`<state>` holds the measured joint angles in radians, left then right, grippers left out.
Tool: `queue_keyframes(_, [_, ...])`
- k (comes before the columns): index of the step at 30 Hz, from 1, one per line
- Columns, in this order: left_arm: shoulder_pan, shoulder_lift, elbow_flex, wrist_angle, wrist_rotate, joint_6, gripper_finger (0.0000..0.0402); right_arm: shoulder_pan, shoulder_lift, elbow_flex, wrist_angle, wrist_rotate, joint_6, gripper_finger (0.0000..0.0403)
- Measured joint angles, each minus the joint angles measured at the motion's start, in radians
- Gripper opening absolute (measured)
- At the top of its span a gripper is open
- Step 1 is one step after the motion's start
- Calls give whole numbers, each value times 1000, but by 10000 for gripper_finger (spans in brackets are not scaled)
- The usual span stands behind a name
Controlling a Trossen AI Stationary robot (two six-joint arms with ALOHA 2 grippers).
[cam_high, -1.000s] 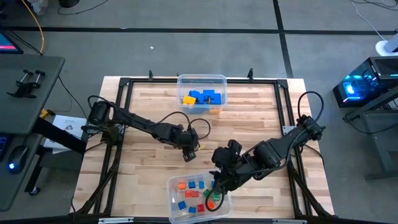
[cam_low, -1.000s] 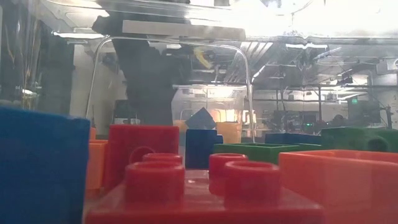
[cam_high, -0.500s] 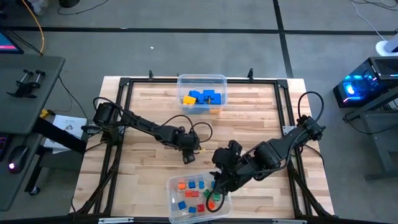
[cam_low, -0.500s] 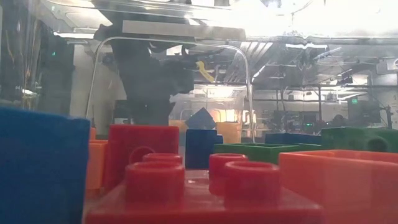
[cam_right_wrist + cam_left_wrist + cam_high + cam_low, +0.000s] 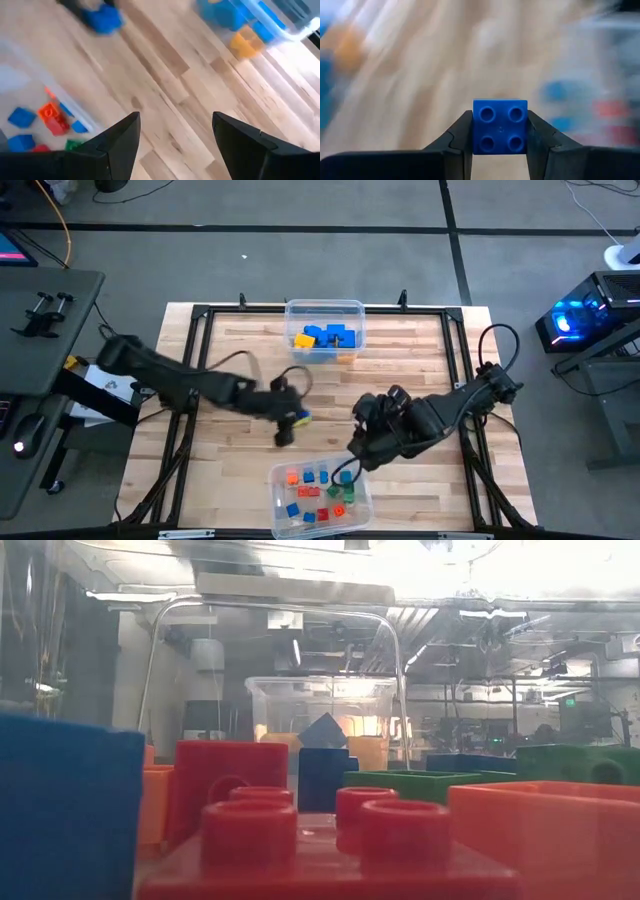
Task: Sort blocks by size
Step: Put the small blue game piece into the bottom transparent bin, then return to Home position
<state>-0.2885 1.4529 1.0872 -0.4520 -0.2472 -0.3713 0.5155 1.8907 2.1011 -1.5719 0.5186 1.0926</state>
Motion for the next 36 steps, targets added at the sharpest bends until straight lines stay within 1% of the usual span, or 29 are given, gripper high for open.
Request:
queue_keyframes(2, [-94, -69, 0, 61, 1, 9, 93, -5, -11, -23, 19, -15, -39, 241])
queue_keyframes(4, [-190, -110, 1, 135, 1, 13, 93, -12, -14, -24, 13, -26, -45, 236])
queue_keyframes(7, [-322, -115, 2, 232, -6, 17, 93, -29, -18, -23, 3, -32, -60, 227])
queue_keyframes(9, [-389, -77, 2, 259, -32, 17, 93, -42, -17, -23, 16, -33, -78, 223])
queue_keyframes(11, [-431, -18, 2, 273, -57, 11, 93, -53, -17, -23, 33, -38, -97, 221])
queue_keyframes(15, [-445, 102, 1, 337, -62, -50, 93, -79, -17, -23, 60, -77, -139, 220])
queue_keyframes(16, [-442, 123, 1, 347, -57, -67, 99, -85, -17, -23, 65, -83, -149, 220])
queue_keyframes(18, [-425, 151, 0, 374, -35, -78, 138, -95, -17, -23, 74, -94, -157, 220])
queue_keyframes(21, [-390, 141, 0, 347, -11, -90, 217, -104, -17, -23, 74, -108, -159, 220])
queue_keyframes(23, [-362, 109, 0, 289, 13, -88, 262, -104, -17, -23, 74, -108, -159, 220])
queue_keyframes(25, [-333, 58, 0, 210, 32, -87, 289, -103, -17, -23, 72, -107, -162, 220])
queue_keyframes(28, [-305, -34, 1, 94, 13, -83, 302, -102, -17, -23, 69, -105, -170, 220])
queue_keyframes(30, [-298, -93, -1, 64, -7, -59, 301, -102, -17, -23, 62, -107, -169, 220])
queue_keyframes(32, [-310, -173, -29, 52, -81, -45, 296, -101, -17, -23, 36, -108, -150, 220])
queue_keyframes(34, [-336, -287, -85, 62, -222, -46, 290, -89, -22, -23, -4, -102, -122, 220])
queue_keyframes(36, [-365, -424, -179, 70, -384, -73, 285, -75, -32, -23, 3, -91, -106, 220])
